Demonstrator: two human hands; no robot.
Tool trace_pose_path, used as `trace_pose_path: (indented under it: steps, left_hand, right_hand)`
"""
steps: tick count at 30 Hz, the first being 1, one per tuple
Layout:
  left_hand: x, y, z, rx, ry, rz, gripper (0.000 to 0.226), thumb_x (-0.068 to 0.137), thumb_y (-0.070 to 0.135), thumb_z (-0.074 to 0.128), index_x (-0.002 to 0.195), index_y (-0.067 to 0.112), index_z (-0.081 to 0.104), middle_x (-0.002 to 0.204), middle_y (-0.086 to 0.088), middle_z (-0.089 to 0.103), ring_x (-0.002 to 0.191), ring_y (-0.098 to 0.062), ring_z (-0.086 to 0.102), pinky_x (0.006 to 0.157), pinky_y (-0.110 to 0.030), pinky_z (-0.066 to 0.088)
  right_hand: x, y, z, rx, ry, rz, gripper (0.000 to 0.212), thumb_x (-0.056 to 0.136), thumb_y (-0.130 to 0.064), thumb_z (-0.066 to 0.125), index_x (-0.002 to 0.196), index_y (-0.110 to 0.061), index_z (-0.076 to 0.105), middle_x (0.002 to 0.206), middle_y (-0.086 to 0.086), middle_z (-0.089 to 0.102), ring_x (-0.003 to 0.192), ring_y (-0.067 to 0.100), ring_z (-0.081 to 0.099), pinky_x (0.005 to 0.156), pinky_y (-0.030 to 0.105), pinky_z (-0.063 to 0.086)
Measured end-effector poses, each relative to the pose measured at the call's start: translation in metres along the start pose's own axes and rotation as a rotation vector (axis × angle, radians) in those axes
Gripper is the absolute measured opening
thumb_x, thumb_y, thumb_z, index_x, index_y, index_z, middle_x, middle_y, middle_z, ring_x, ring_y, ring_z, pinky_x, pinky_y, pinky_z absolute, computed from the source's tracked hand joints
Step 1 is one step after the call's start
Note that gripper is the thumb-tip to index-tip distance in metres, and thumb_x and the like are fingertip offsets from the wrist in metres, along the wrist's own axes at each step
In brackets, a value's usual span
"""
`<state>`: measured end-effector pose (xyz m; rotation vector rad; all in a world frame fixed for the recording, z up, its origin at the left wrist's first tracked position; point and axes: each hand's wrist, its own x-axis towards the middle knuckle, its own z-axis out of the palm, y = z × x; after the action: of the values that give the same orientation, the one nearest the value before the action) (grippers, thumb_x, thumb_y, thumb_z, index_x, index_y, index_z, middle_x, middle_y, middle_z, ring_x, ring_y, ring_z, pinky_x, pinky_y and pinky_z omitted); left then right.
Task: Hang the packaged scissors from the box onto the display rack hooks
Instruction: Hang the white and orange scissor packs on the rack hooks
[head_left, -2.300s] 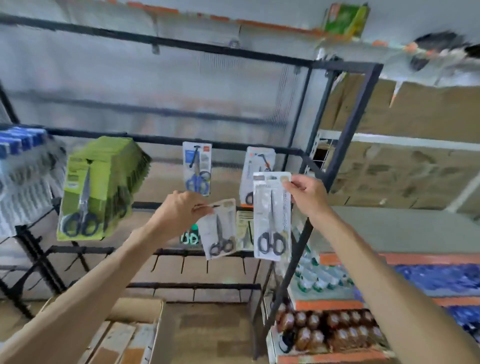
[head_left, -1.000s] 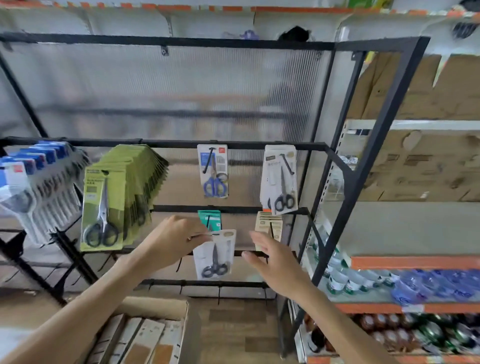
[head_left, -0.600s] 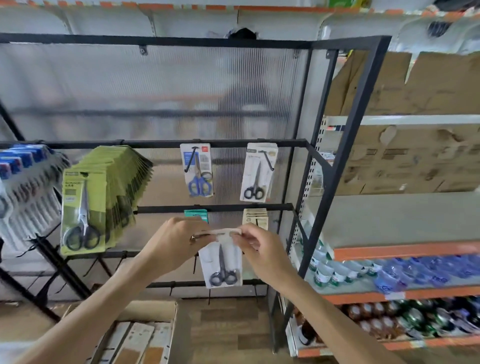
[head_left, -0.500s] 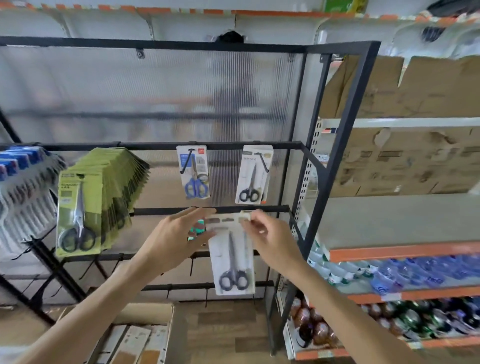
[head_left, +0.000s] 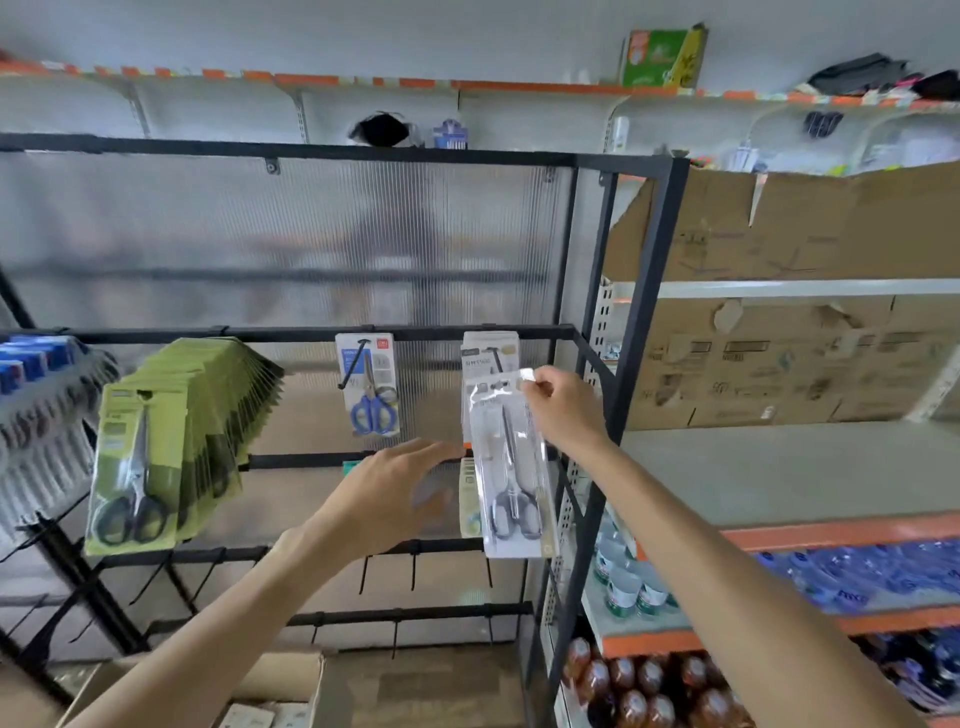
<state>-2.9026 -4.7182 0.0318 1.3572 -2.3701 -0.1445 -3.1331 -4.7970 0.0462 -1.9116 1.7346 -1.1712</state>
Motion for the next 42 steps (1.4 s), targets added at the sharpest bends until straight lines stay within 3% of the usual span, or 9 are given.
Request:
trace_pose_path:
  steps: [3, 7, 16, 21, 23, 27, 30, 33, 42]
  left_hand:
    - [0.014, -0.013, -0.002, 0.033, -0.006, -0.002, 0.050, 0.096, 0.034, 0.058, 0.144, 0.037, 0.044, 0.139, 0.014, 0.053, 0.122, -0.012, 0.054, 0.098, -0.029, 0.044]
    - [0.033, -0.030, -0.001, 0.030, -0.021, -0.026, 0.050, 0.095, 0.034, 0.060, 0.143, 0.035, 0.046, 0.143, 0.015, 0.051, 0.125, -0.010, 0.053, 0.102, -0.028, 0.043]
    - [0.069, -0.046, 0.010, -0.026, -0.063, -0.012, 0.054, 0.097, 0.034, 0.059, 0.147, 0.030, 0.042, 0.147, 0.008, 0.048, 0.128, -0.018, 0.052, 0.104, -0.036, 0.045]
    - [0.094, -0.064, 0.018, -0.020, -0.121, -0.035, 0.061, 0.094, 0.033, 0.061, 0.149, 0.031, 0.035, 0.146, 0.006, 0.048, 0.120, -0.022, 0.057, 0.098, -0.040, 0.049]
    - [0.110, -0.070, 0.023, -0.011, -0.143, -0.061, 0.069, 0.092, 0.033, 0.065, 0.150, 0.027, 0.028, 0.147, 0.002, 0.045, 0.118, -0.026, 0.058, 0.096, -0.042, 0.051]
    - [0.144, -0.078, 0.032, -0.006, -0.179, -0.070, 0.082, 0.088, 0.035, 0.068, 0.151, 0.015, 0.019, 0.152, -0.007, 0.036, 0.130, -0.032, 0.048, 0.103, -0.048, 0.045]
    - [0.164, -0.080, 0.034, -0.007, -0.159, -0.105, 0.092, 0.091, 0.034, 0.067, 0.155, 0.008, 0.007, 0.160, -0.012, 0.024, 0.140, -0.033, 0.038, 0.109, -0.045, 0.039]
    - [0.174, -0.077, 0.036, 0.000, -0.130, -0.100, 0.098, 0.091, 0.034, 0.067, 0.157, 0.010, -0.002, 0.162, -0.011, 0.020, 0.141, -0.033, 0.036, 0.109, -0.043, 0.038]
    - [0.181, -0.075, 0.042, 0.018, -0.134, -0.062, 0.101, 0.090, 0.036, 0.069, 0.157, 0.010, -0.003, 0.158, -0.012, 0.027, 0.139, -0.032, 0.039, 0.106, -0.042, 0.042]
  right_hand:
    - [0.002, 0.002, 0.008, -0.008, -0.011, 0.023, 0.023, 0.102, -0.027, 0.053, 0.080, -0.019, 0.055, 0.065, -0.013, 0.050, 0.053, -0.002, 0.046, 0.047, 0.004, 0.035]
    - [0.004, 0.004, 0.013, 0.035, 0.011, 0.010, 0.033, 0.101, -0.026, 0.054, 0.071, -0.034, 0.046, 0.062, -0.012, 0.050, 0.048, -0.002, 0.047, 0.048, 0.008, 0.036]
    - [0.019, 0.025, 0.018, 0.062, 0.053, 0.084, 0.036, 0.099, -0.023, 0.056, 0.064, -0.022, 0.048, 0.054, -0.009, 0.044, 0.047, 0.004, 0.038, 0.052, 0.021, 0.032]
    - [0.044, 0.023, 0.028, -0.075, 0.060, 0.081, 0.023, 0.102, -0.025, 0.052, 0.083, -0.015, 0.060, 0.065, -0.004, 0.055, 0.053, 0.004, 0.046, 0.047, 0.010, 0.039]
    - [0.060, 0.023, 0.034, -0.121, 0.066, 0.098, 0.024, 0.103, -0.028, 0.050, 0.086, -0.014, 0.059, 0.068, -0.003, 0.056, 0.056, 0.005, 0.048, 0.045, 0.014, 0.034]
    - [0.088, 0.026, 0.052, -0.142, 0.084, 0.138, 0.030, 0.103, -0.028, 0.049, 0.078, -0.013, 0.054, 0.069, 0.001, 0.056, 0.061, 0.013, 0.050, 0.053, 0.027, 0.035]
    - [0.098, 0.027, 0.058, -0.156, 0.087, 0.155, 0.032, 0.104, -0.029, 0.049, 0.074, -0.019, 0.050, 0.065, -0.006, 0.052, 0.059, 0.008, 0.050, 0.053, 0.027, 0.034]
    - [0.103, 0.029, 0.061, -0.169, 0.091, 0.164, 0.032, 0.104, -0.033, 0.050, 0.075, -0.021, 0.050, 0.066, -0.007, 0.053, 0.059, 0.008, 0.051, 0.050, 0.024, 0.031]
    - [0.096, 0.036, 0.054, -0.279, 0.042, 0.123, 0.052, 0.101, -0.057, 0.043, 0.077, -0.012, 0.056, 0.065, -0.001, 0.055, 0.057, 0.014, 0.054, 0.049, 0.026, 0.033]
